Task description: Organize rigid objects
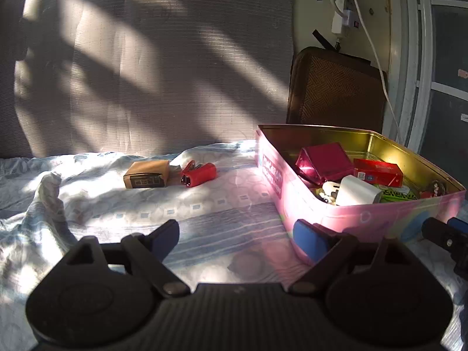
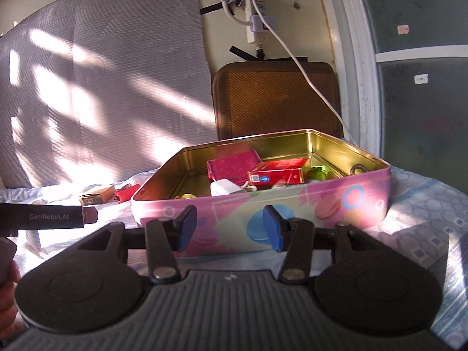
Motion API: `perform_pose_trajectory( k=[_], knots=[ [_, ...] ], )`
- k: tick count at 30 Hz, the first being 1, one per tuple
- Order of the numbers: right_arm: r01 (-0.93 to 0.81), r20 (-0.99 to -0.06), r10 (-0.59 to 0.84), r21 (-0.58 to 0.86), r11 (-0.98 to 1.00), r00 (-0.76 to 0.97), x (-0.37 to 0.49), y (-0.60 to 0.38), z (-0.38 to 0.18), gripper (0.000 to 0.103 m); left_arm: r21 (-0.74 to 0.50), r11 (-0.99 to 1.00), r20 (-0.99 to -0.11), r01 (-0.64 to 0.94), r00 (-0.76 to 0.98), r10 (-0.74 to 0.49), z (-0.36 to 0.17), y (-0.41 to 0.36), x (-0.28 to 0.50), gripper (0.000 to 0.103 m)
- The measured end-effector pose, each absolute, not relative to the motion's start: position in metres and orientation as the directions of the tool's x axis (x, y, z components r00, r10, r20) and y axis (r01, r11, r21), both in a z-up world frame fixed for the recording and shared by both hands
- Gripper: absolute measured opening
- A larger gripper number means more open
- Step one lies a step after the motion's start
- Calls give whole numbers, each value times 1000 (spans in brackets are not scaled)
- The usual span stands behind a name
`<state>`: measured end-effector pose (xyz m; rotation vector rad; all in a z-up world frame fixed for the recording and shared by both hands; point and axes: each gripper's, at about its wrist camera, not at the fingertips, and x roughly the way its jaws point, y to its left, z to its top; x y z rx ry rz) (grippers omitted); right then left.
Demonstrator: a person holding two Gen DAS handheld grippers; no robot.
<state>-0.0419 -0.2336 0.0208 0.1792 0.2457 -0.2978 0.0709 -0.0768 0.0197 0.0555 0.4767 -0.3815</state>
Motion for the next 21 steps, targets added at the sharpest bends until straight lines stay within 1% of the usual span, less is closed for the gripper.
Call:
perform_pose_trajectory(
  k=[3, 6, 9, 10, 17, 21],
  knots=[
    [337, -264, -285, 178, 925, 922, -45, -242, 15, 53, -22, 919, -452, 395, 816, -361, 13, -90, 64, 89],
    [351, -273, -290, 212, 912, 917, -44, -248, 13, 53, 13, 918, -444, 396, 825, -350, 9, -95, 60, 89],
    [350, -279, -286, 214, 912, 917, -43, -248, 13, 55, 6, 924, -452, 381, 826, -338, 7, -92, 61, 90],
    [348, -274, -286, 213, 913, 918, -43, -247, 13, 57, 7, 926, -451, 379, 827, -335, 6, -92, 62, 90],
    [340, -262, -285, 194, 920, 922, -44, -242, 14, 58, 51, 920, -428, 390, 840, -333, 5, -95, 56, 92],
    [338, -258, -284, 193, 921, 923, -44, -240, 14, 58, 53, 919, -426, 391, 841, -334, 5, -95, 56, 93]
  ],
)
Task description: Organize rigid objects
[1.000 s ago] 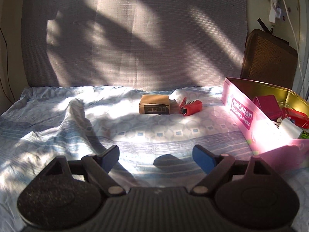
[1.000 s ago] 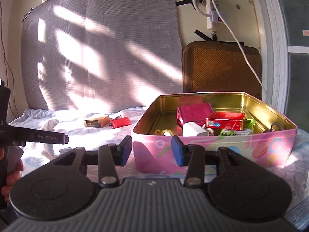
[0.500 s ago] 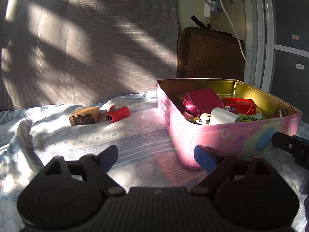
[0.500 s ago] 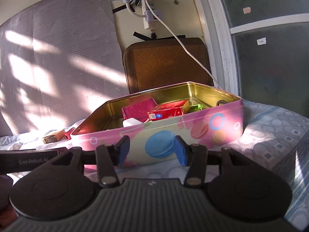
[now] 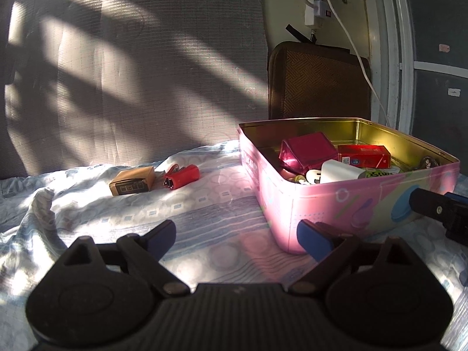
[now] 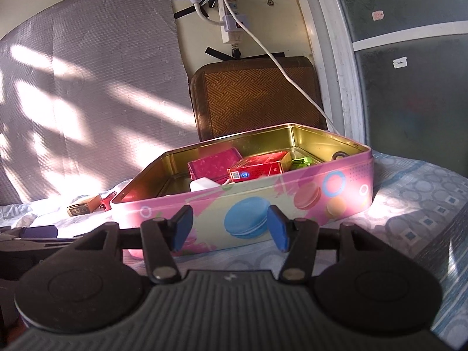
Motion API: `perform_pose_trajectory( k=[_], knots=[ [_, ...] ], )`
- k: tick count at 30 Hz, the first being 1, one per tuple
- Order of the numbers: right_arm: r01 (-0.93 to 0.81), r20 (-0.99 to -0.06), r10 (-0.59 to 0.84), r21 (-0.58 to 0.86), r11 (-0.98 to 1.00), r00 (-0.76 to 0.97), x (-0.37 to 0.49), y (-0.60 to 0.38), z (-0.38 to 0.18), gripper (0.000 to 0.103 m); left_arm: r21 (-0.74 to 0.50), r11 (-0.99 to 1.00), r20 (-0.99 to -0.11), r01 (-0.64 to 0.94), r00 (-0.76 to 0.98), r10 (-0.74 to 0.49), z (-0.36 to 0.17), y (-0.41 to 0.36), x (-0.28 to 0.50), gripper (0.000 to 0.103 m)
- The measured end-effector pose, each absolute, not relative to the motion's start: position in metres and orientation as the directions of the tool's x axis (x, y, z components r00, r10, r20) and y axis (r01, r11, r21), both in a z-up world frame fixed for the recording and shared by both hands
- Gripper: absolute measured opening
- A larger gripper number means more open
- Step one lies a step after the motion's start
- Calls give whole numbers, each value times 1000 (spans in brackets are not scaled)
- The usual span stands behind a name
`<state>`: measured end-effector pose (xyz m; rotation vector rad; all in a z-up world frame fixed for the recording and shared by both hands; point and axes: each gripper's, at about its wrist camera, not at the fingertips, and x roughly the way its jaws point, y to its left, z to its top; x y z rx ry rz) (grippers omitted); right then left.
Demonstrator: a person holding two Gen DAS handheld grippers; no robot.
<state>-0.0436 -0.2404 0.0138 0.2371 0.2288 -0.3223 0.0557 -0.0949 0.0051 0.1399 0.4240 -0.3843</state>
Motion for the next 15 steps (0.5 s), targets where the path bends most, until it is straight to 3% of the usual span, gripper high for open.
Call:
perform_pose_trajectory(
  k=[15],
  knots=[
    [337, -249, -283, 208, 918, 926, -46, -242, 13, 62, 41, 919, -435, 391, 835, -336, 4, -93, 58, 96]
  ],
)
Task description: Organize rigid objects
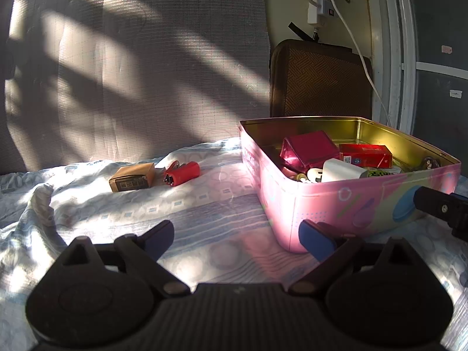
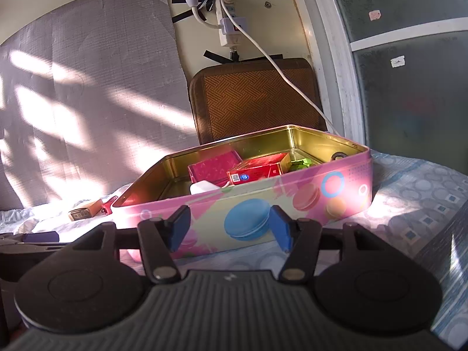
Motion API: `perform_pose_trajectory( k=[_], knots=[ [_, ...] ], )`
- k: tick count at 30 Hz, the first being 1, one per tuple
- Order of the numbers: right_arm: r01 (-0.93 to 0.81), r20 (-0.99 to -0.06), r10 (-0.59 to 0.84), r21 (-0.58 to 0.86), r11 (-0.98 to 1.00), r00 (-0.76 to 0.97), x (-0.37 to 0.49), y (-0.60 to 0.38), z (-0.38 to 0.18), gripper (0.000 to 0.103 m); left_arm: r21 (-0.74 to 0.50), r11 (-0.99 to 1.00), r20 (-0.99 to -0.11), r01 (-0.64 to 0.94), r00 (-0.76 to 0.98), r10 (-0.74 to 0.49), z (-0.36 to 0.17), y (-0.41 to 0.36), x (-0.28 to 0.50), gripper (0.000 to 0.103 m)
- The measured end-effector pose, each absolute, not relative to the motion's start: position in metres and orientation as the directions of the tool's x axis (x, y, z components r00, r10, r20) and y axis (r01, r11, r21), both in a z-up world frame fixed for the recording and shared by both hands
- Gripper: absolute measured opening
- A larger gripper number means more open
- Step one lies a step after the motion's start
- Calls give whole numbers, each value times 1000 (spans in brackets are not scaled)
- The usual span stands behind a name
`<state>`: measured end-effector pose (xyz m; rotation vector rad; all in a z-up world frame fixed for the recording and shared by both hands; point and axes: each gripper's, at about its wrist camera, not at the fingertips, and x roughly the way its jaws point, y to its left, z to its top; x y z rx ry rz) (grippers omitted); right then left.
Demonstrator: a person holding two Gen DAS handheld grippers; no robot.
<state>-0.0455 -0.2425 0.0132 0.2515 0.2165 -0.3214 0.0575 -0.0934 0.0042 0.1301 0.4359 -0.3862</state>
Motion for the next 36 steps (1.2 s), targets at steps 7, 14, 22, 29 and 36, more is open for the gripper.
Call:
perform_pose_trajectory(
  k=[7, 14, 22, 29, 36],
  knots=[
    [337, -250, -283, 207, 919, 926, -45, -243, 13, 62, 41, 916, -434, 400, 833, -344, 5, -93, 57, 98],
    [341, -254, -287, 202, 918, 924, -45, -241, 13, 63, 37, 915, -436, 401, 831, -346, 5, -92, 57, 99],
    [345, -246, -299, 171, 923, 922, -45, -236, 17, 64, 57, 921, -431, 385, 842, -325, 6, -84, 60, 100],
    [262, -156, -243, 112, 959, 957, -46, -214, 43, 66, -17, 934, -495, 358, 808, -319, 14, -60, 80, 100],
    [86, -177, -76, 47, 995, 981, -20, -186, 67, 67, 43, 967, -479, 250, 855, -200, 20, -6, 110, 101]
  ],
)
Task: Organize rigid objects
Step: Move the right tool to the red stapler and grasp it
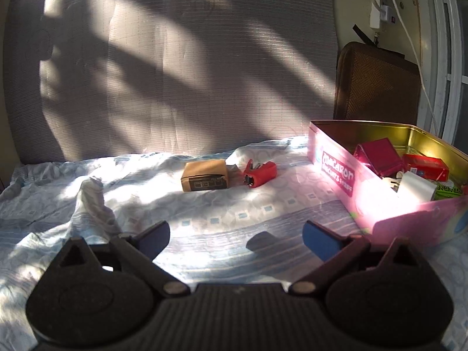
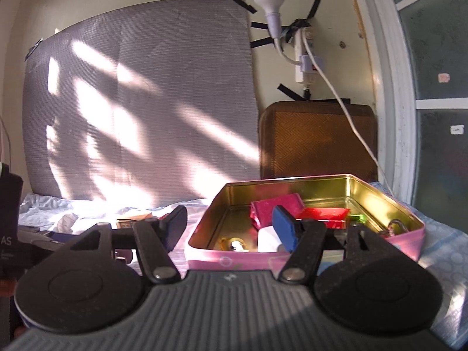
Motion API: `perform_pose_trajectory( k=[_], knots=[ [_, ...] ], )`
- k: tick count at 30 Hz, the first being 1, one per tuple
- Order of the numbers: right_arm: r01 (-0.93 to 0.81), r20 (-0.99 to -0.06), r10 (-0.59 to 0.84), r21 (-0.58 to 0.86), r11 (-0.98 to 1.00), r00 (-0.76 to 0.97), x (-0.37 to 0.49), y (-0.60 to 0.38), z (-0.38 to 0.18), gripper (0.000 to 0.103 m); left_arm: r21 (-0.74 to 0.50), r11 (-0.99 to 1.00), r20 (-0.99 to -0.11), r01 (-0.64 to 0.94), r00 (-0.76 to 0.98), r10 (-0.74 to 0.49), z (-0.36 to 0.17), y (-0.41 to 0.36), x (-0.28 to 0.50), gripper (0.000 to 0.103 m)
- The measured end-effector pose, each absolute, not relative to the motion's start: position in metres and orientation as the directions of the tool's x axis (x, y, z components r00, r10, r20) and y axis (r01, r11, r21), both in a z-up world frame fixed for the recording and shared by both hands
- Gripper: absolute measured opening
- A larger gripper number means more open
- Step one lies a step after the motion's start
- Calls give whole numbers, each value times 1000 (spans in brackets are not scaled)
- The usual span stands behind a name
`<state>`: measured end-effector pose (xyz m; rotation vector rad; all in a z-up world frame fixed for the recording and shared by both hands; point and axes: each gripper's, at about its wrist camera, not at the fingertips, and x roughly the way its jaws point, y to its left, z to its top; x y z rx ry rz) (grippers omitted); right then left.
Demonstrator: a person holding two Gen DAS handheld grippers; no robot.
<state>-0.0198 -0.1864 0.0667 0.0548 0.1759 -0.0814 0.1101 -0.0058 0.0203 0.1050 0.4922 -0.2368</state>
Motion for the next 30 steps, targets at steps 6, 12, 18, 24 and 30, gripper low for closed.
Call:
perform_pose_trajectory(
  k=[6, 12, 18, 24, 30],
  knots=[
    [-120, -312, 102, -40, 992, 945, 36, -134, 66, 67, 3, 1000, -465, 15, 885, -12, 14, 51, 135, 100],
    [-97, -450, 54, -73, 993, 892, 141, -98, 55, 65, -124, 992, -485, -32, 874, -33, 18, 78, 143, 100],
    [61, -566, -101, -88, 994, 818, 241, -91, 38, 65, -157, 988, -466, -11, 882, -64, 24, 81, 141, 100],
    [198, -688, -134, 14, 980, 714, 289, -115, 4, 67, -149, 989, -451, 6, 890, -73, 28, 78, 143, 100],
    [122, -641, -112, -29, 992, 759, 271, -100, 2, 45, -144, 989, -456, 15, 887, -80, 28, 75, 143, 101]
  ],
)
